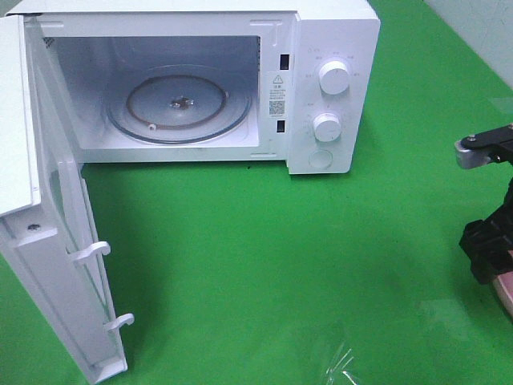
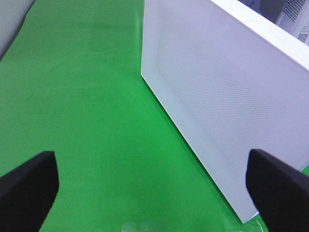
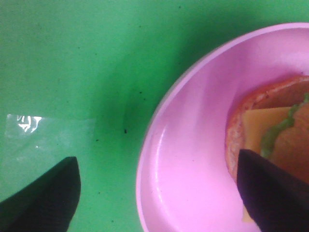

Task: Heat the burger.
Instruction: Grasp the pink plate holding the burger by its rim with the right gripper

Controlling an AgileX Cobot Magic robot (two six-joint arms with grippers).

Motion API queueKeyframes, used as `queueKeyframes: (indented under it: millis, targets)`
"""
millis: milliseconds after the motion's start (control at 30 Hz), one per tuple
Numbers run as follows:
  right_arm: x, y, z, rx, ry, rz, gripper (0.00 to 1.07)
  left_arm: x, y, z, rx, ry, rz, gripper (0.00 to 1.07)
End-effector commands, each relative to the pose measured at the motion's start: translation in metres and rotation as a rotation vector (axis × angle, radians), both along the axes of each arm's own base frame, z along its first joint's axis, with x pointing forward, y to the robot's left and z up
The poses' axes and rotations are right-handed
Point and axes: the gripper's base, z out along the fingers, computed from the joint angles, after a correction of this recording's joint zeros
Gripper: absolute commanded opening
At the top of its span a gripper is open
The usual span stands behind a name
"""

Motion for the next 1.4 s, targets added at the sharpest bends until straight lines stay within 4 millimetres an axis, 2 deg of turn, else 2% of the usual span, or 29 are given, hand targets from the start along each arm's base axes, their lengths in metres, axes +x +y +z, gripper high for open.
queueKeyframes:
  millis: [33,1033,1300,1367,1400]
  targets:
    - [0.003,-0.002,-0.007,-0.008,0.011,-0.001,0.83,-0.003,0.0,0.0,0.0,-0.024,-0.008,0.97]
    - [0.014,0.002,-0.063,0.008,0.12,-0.067,0.77,-0.003,0.0,0.0,0.0,-0.024,-0.008,0.97]
    - [0.015,0.003,-0.067,0.014,0.112,-0.071,0.76,-0.003,0.0,0.0,0.0,-0.024,-0.008,0.97]
    - [0.015,0.003,-0.067,0.014,0.111,-0.081,0.72,-0.003,0.0,0.0,0.0,-0.024,-0.008,0.97]
    - [0.015,0.003,-0.067,0.015,0.108,-0.095,0.66,-0.003,0.0,0.0,0.0,-0.024,-0.008,0.97]
